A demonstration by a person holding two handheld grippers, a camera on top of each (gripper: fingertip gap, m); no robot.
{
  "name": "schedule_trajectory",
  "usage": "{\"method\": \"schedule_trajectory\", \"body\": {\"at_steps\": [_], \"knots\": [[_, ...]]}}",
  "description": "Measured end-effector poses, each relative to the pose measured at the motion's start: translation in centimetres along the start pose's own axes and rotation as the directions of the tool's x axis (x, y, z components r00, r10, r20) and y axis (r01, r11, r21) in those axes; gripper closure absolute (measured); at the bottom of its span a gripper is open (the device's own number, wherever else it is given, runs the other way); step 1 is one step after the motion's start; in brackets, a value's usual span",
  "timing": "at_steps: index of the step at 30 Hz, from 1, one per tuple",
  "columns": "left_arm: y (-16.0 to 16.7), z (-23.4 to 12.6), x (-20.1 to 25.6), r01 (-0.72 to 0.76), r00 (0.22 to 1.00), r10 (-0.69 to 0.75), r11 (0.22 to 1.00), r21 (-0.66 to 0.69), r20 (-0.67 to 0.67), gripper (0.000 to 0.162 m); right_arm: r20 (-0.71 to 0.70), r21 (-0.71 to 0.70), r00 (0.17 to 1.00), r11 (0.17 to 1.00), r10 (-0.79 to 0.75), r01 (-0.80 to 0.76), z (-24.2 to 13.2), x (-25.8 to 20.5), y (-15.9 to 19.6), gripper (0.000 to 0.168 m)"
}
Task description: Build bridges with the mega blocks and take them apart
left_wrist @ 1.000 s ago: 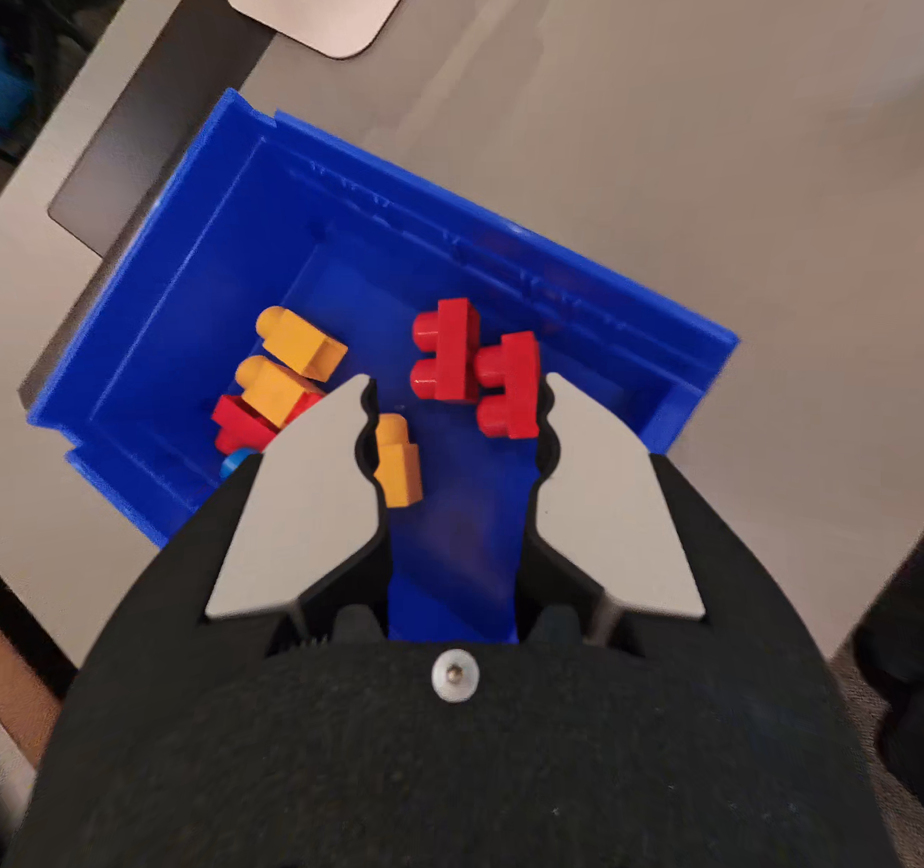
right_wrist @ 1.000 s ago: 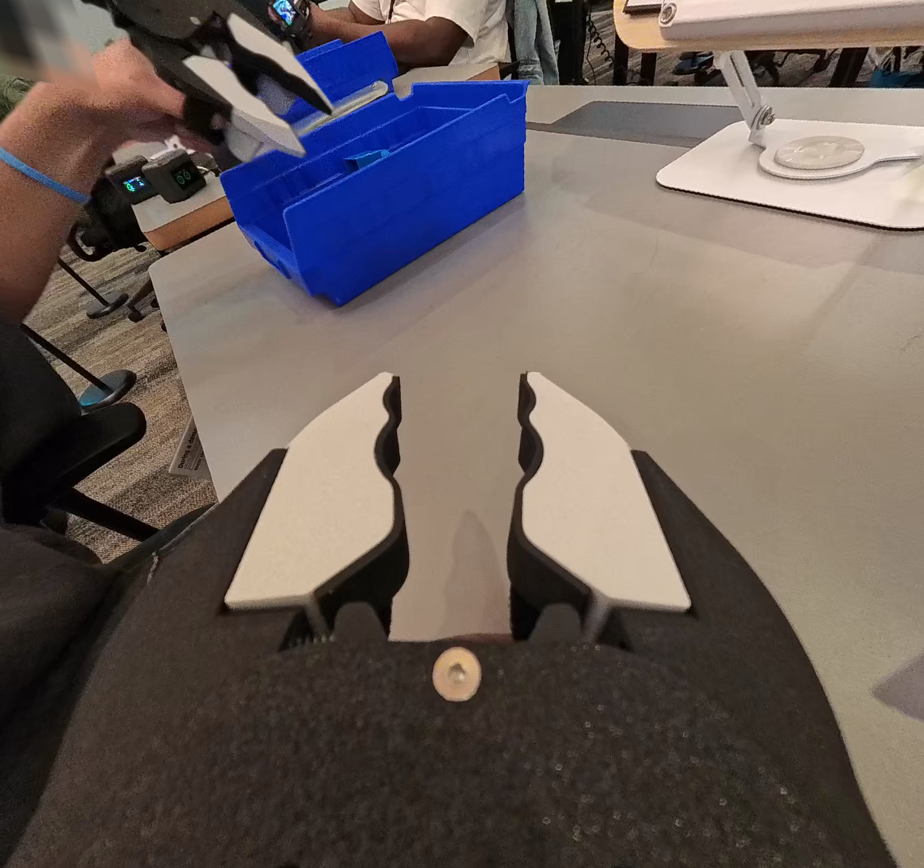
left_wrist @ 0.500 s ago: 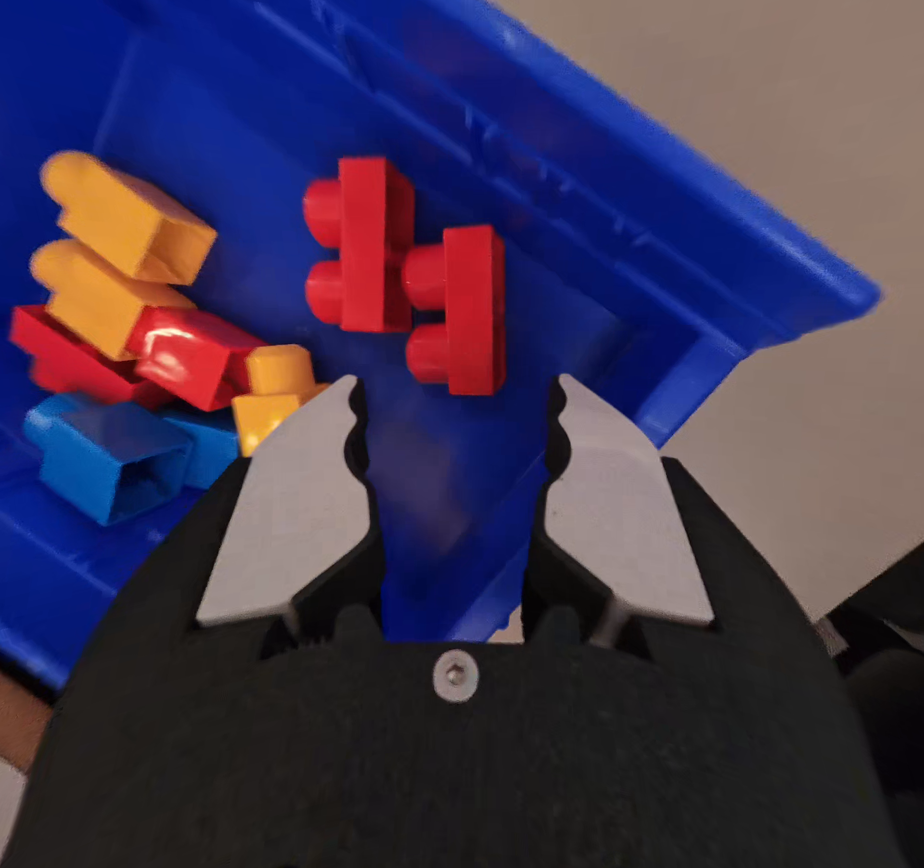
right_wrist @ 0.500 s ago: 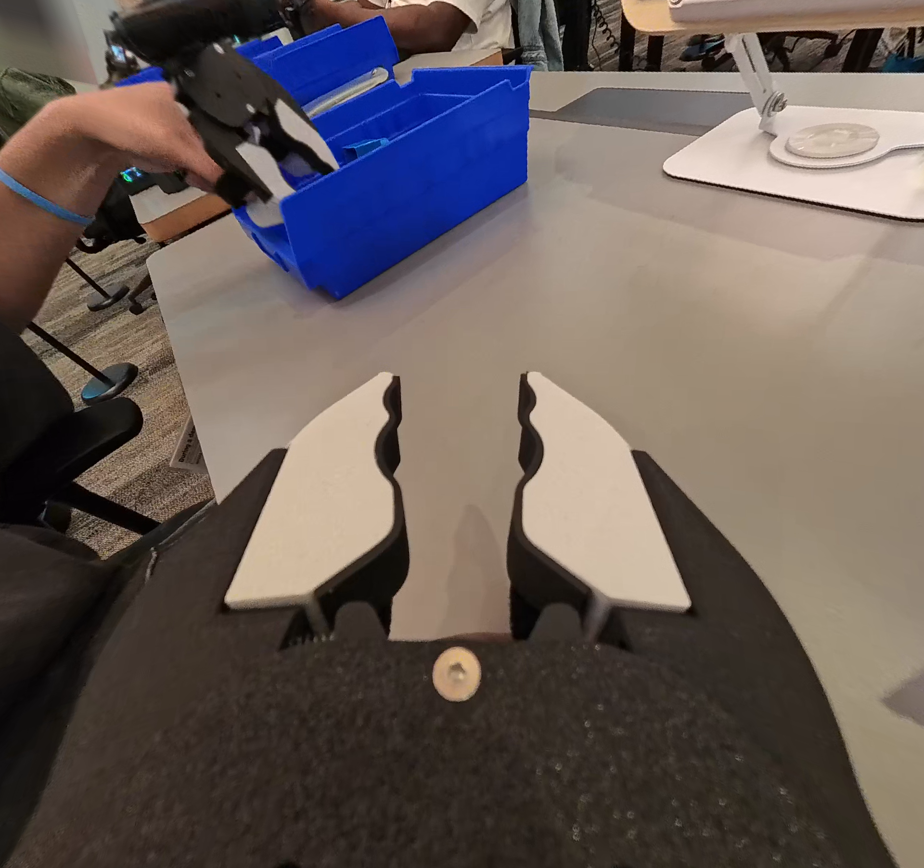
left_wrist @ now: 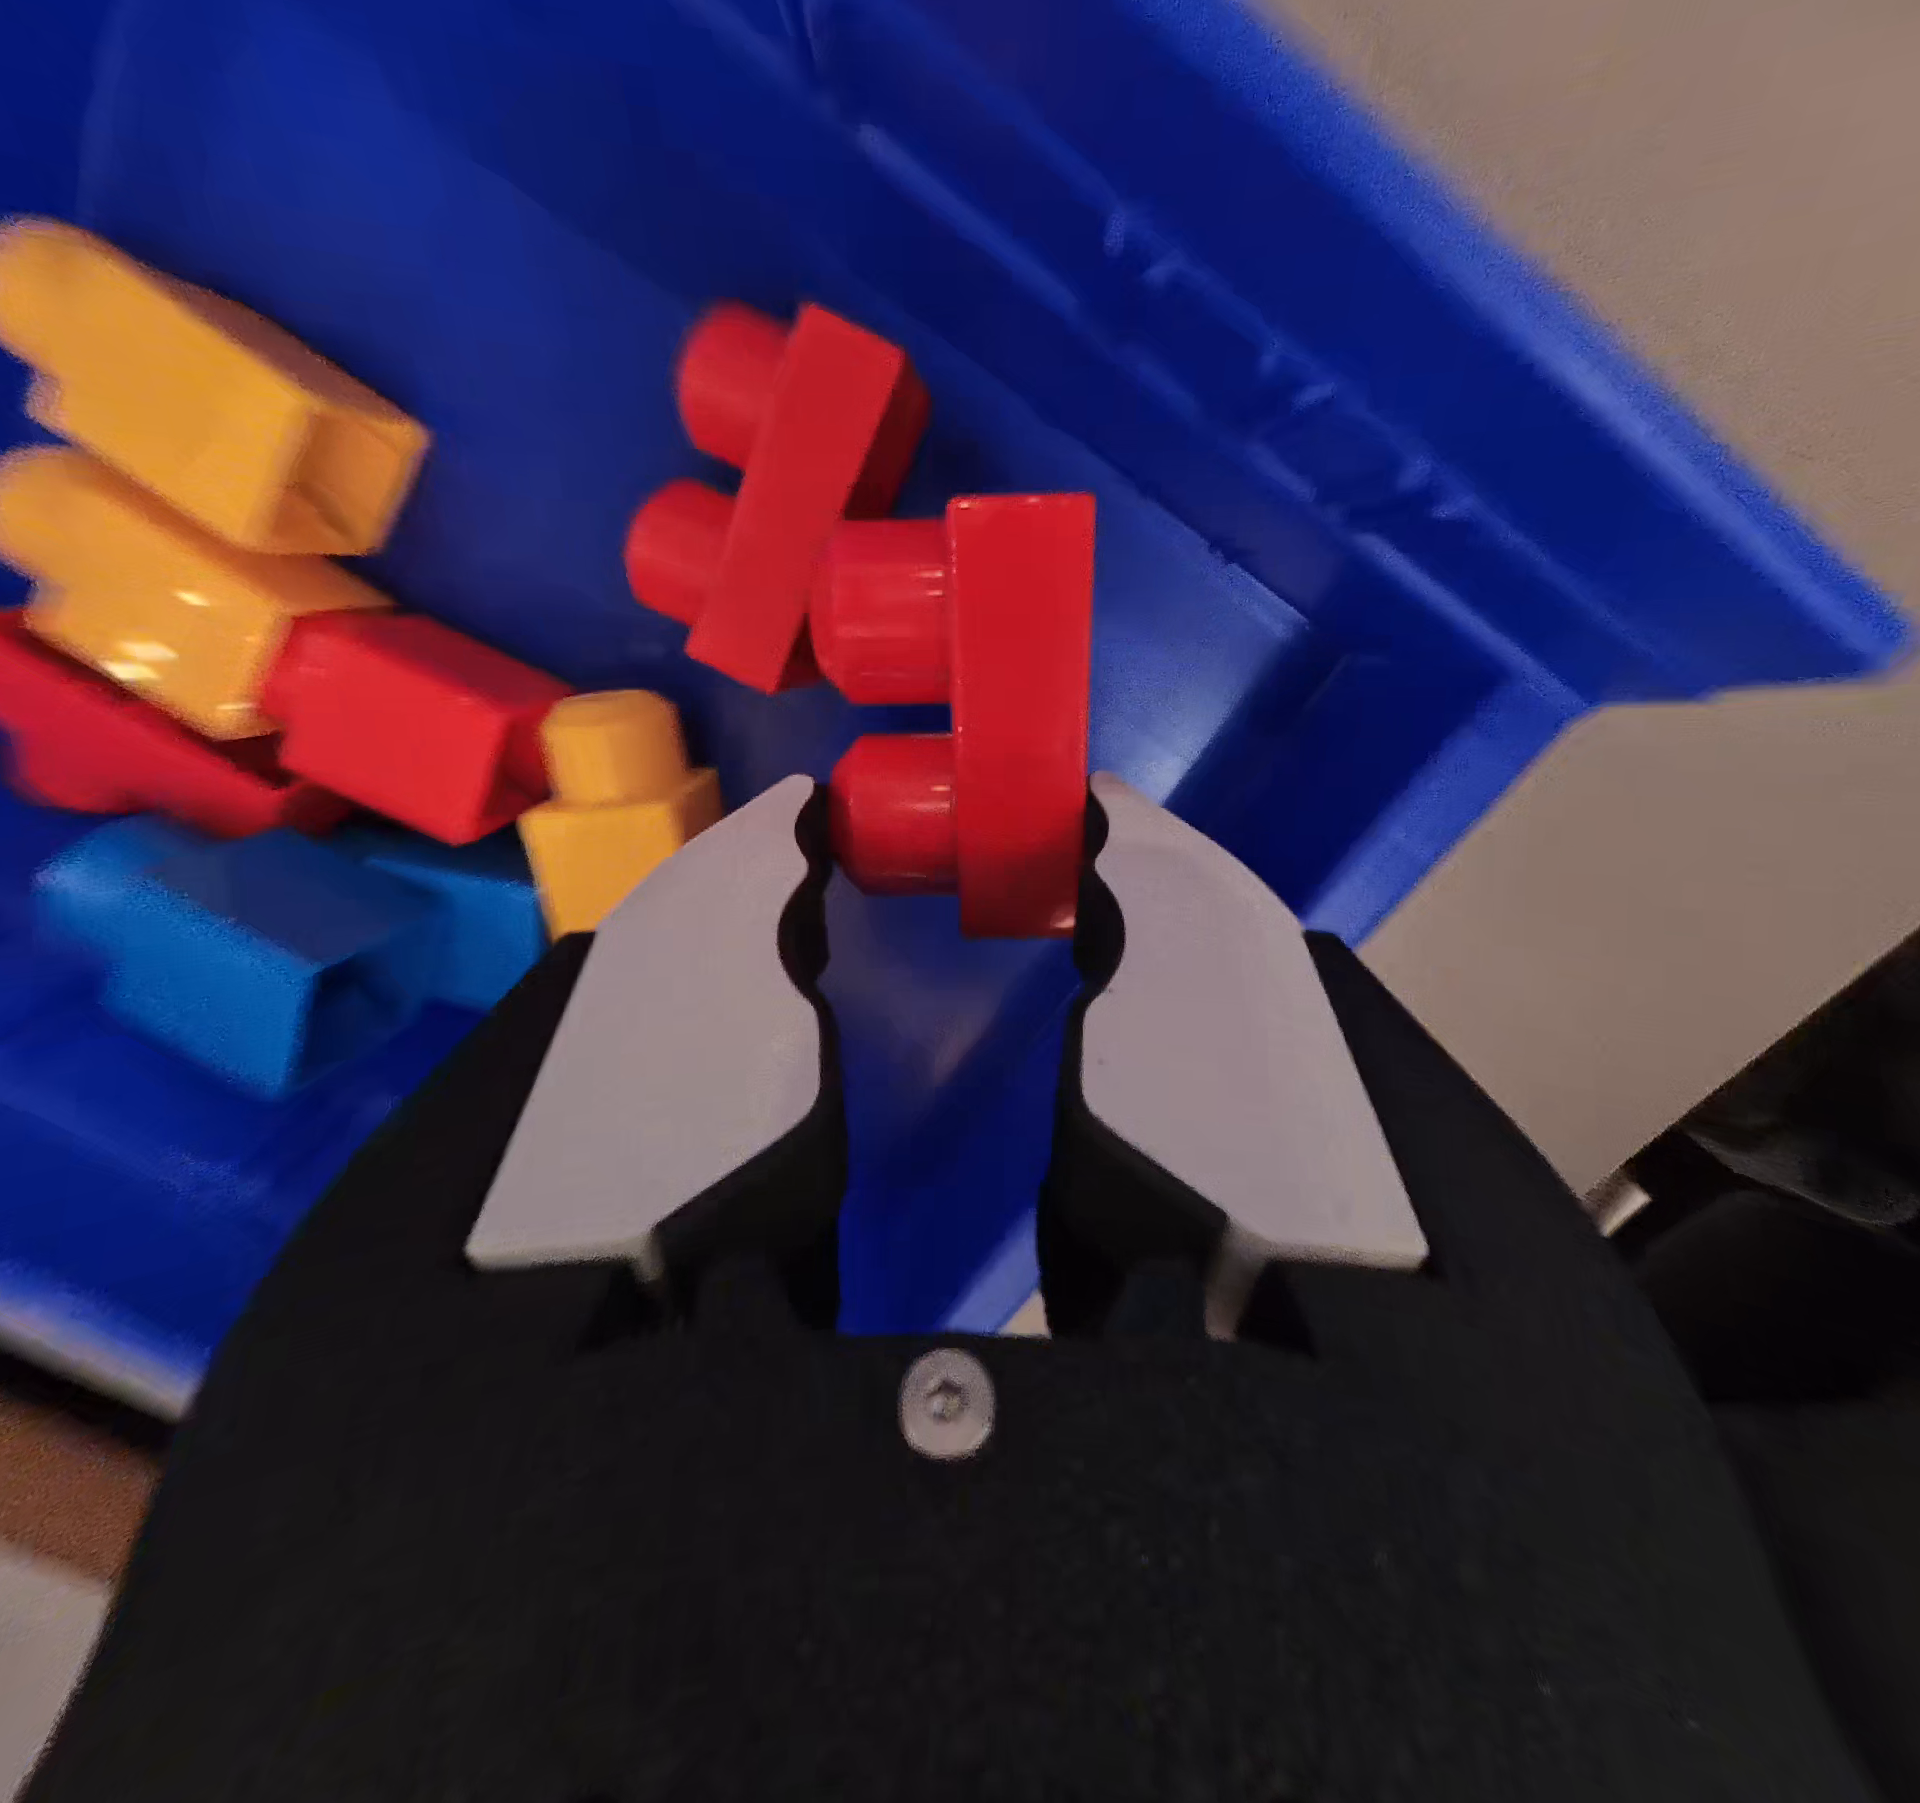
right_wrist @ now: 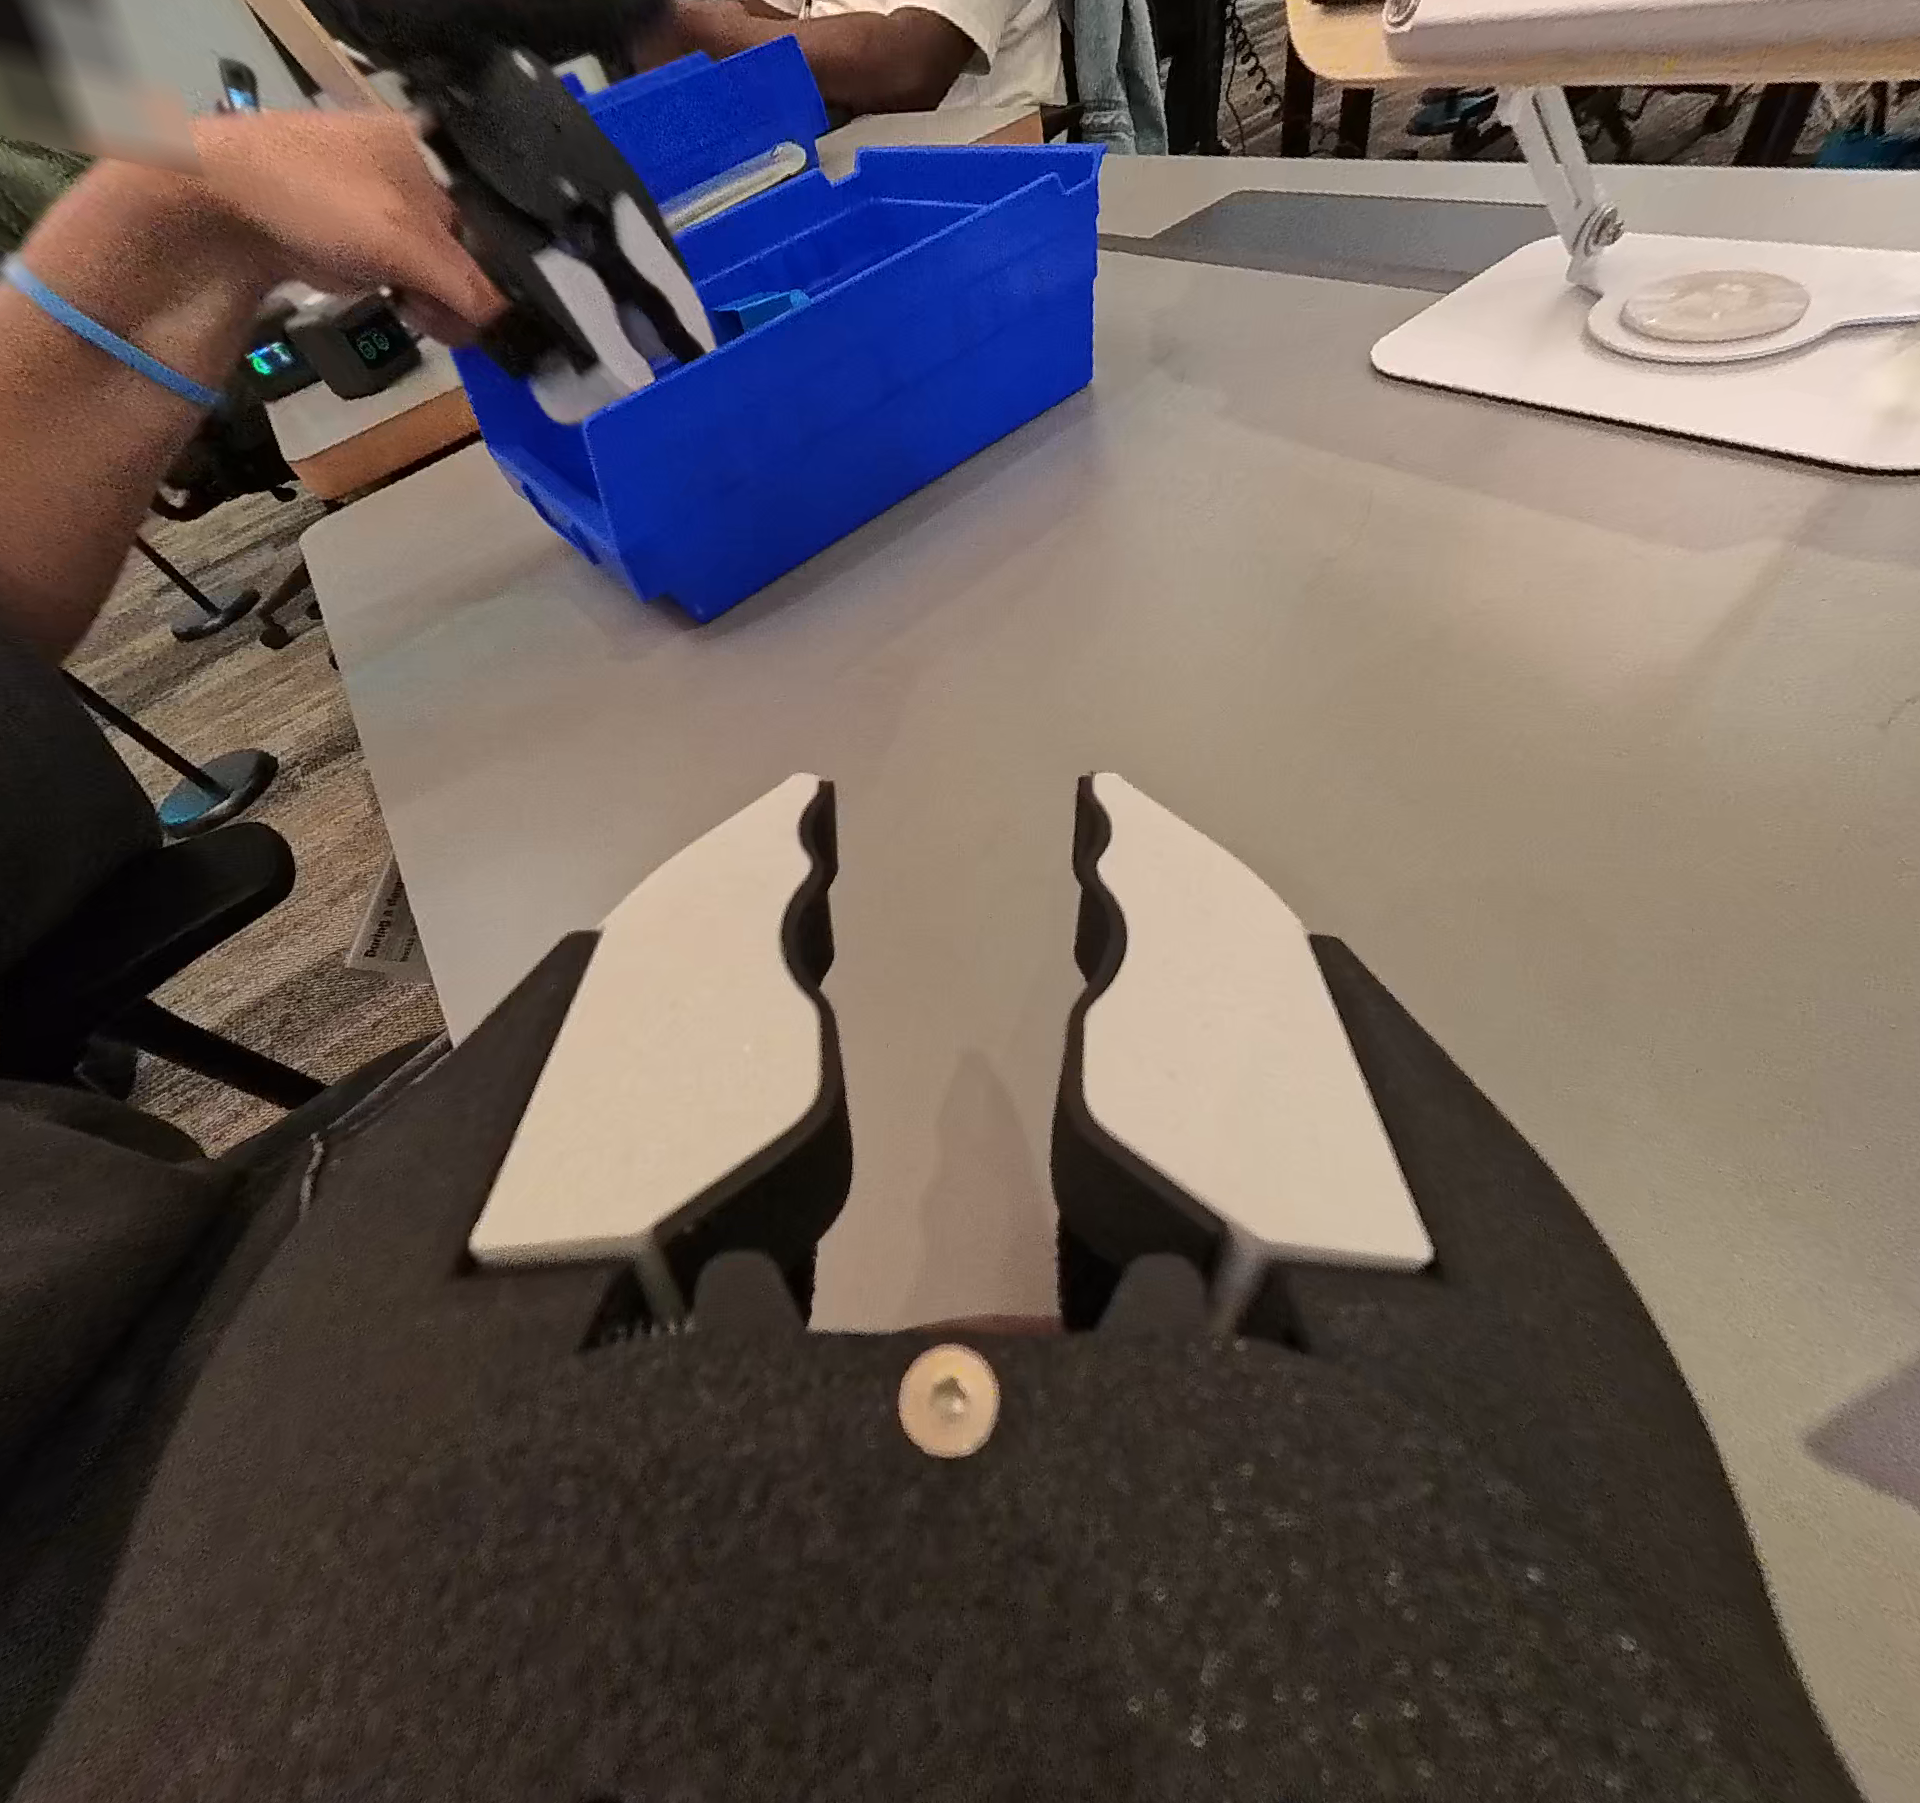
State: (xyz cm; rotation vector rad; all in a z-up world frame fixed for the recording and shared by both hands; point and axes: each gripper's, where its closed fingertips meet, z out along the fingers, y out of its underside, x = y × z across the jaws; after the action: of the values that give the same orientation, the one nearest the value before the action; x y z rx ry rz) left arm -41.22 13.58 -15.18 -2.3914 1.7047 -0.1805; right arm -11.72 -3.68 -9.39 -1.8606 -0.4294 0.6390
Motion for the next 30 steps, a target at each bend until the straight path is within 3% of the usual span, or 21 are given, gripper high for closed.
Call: {"method": "schedule_trajectory", "body": {"at_steps": [4,8,10,13,18,26,30], "knots": [[-2.3,-7.3,0.7,-0.148,0.983,0.133,0.982,0.114,0.129,0.118,-0.012,0.01,1.0,1.0,0.011,-0.011,-0.3,0.5,0.0,0.125],[-9.4,-10.2,5.9,-0.435,0.9,0.428,0.858,0.275,0.087,0.119,-0.014,0.013,1.0,1.0,0.013,-0.013,-0.4,0.7,-0.2,0.125],[-13.2,-8.5,7.7,-0.535,0.84,0.538,0.802,0.267,0.067,0.119,-0.016,0.015,1.0,1.0,0.008,-0.008,-0.4,0.7,-0.3,0.125],[-18.3,-3.0,8.2,-0.641,0.765,0.641,0.753,0.146,0.055,0.118,-0.016,0.016,1.0,1.0,0.002,-0.002,-0.4,0.5,-0.3,0.125],[-23.8,5.4,7.6,-0.783,0.622,0.783,0.622,0.002,-0.019,0.118,-0.028,0.0,0.999,1.0,-0.017,0.017,-0.3,0.5,0.2,0.126],[-26.5,8.8,7.4,-0.816,0.56,0.809,0.576,0.049,-0.18,0.117,-0.019,-0.011,1.0,1.0,0.001,-0.001,-0.3,0.8,0.9,0.126],[-25.1,9.6,6.3,-0.805,0.591,0.785,0.588,-0.076,-0.187,0.083,-0.005,-0.004,1.0,1.0,0.028,-0.028,-0.5,1.0,0.9,0.127]]}}
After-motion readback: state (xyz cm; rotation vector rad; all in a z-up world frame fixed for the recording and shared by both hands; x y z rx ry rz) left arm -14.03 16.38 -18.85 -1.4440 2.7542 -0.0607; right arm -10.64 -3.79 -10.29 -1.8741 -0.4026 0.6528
